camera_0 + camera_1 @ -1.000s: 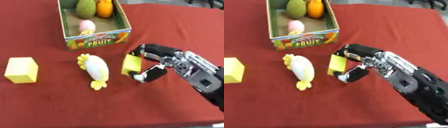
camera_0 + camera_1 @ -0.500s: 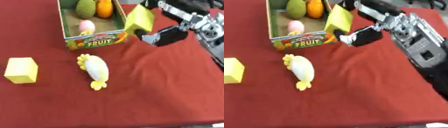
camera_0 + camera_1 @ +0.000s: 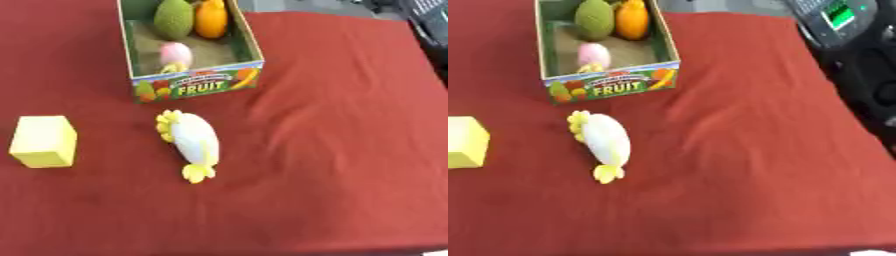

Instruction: Pick up objects on the table and place them in the box.

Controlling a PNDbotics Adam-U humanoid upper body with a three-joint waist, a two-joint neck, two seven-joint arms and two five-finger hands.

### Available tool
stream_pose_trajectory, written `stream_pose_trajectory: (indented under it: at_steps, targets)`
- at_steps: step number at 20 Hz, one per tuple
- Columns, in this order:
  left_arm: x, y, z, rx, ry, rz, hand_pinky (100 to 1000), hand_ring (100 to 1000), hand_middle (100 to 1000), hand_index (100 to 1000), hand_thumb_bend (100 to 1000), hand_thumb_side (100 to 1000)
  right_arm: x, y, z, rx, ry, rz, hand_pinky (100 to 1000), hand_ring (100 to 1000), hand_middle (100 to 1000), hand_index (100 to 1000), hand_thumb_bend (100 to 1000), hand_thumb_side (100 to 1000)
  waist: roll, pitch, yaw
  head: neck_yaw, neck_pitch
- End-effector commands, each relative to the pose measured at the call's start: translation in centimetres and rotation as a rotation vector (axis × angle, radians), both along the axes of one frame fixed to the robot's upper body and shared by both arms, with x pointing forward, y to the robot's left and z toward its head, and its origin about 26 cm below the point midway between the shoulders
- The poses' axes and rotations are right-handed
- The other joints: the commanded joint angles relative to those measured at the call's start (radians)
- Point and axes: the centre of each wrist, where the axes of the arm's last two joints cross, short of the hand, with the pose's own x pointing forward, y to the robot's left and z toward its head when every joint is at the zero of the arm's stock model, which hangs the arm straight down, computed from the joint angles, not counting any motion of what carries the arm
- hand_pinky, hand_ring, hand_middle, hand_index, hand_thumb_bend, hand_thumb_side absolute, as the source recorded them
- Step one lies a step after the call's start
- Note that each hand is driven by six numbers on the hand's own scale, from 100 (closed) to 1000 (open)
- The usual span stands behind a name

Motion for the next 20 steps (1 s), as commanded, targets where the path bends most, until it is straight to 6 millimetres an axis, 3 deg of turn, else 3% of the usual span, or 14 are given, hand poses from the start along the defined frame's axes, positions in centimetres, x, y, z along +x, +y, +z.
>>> stream_pose_trajectory:
  at_steps: [1,5,7,11,16,18,20]
  targets:
    - [-0.1,0.0,1.1,0.033,-0.03,-0.018,787,828,784,879,100,810,2.9,-0.2,-0.5,-0.031,0.022,-0.046,856,762,399,709,100,128,-0.006,-0.021,0.007,-0.029,-0.016]
    - [0.0,-0.1,1.3,0.035,-0.038,-0.028,787,828,784,878,100,813,6.6,-0.3,-3.3,-0.075,0.065,-0.104,860,775,421,725,100,100,-0.006,-0.008,0.028,-0.06,-0.028]
    - [0.0,-0.2,1.4,0.035,-0.042,-0.033,787,828,785,878,100,814,7.7,-0.3,-4.4,-0.091,0.073,-0.109,864,780,425,729,100,132,-0.006,-0.001,0.036,-0.068,-0.031]
    - [0.1,-0.4,1.5,0.037,-0.043,-0.04,787,829,785,878,100,816,8.9,-0.4,-5.6,-0.119,0.066,-0.106,866,789,438,737,100,134,-0.008,0.008,0.042,-0.072,-0.034]
    - [0.1,-0.4,1.5,0.04,-0.042,-0.042,787,829,785,878,100,816,9.4,-0.3,-5.6,-0.147,0.045,-0.1,874,824,493,785,100,128,-0.008,0.01,0.043,-0.07,-0.031]
    - [0.1,-0.4,1.5,0.041,-0.04,-0.043,788,829,786,878,100,816,9.5,-0.3,-5.5,-0.162,0.045,-0.093,882,842,542,839,100,198,-0.007,0.01,0.042,-0.069,-0.029]
    - [0.1,-0.4,1.4,0.042,-0.037,-0.044,788,829,786,878,100,816,9.5,-0.2,-5.2,-0.18,0.036,-0.087,924,906,675,921,100,323,-0.007,0.009,0.041,-0.068,-0.027]
